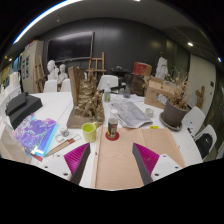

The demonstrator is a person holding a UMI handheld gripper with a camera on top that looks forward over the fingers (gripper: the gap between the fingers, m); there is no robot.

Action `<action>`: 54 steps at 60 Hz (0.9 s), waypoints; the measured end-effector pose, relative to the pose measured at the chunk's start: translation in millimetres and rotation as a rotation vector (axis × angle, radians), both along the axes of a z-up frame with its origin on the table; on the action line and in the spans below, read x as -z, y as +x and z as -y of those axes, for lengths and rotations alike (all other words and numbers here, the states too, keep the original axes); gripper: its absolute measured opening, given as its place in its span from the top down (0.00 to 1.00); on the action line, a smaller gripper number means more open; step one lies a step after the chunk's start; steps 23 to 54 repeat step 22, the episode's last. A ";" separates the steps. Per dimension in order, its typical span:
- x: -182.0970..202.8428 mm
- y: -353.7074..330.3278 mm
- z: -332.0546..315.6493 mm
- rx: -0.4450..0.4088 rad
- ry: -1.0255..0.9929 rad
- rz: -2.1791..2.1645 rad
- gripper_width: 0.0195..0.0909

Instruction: Pour water

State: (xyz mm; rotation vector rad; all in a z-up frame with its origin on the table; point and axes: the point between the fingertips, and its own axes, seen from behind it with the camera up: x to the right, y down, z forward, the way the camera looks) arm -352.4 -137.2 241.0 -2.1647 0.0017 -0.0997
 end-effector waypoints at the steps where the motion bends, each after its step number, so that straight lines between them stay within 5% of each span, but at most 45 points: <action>1: 0.5 -0.9 2.3 -0.001 -0.002 0.002 0.07; 54: 16.5 -2.0 17.2 0.010 -0.041 0.007 0.07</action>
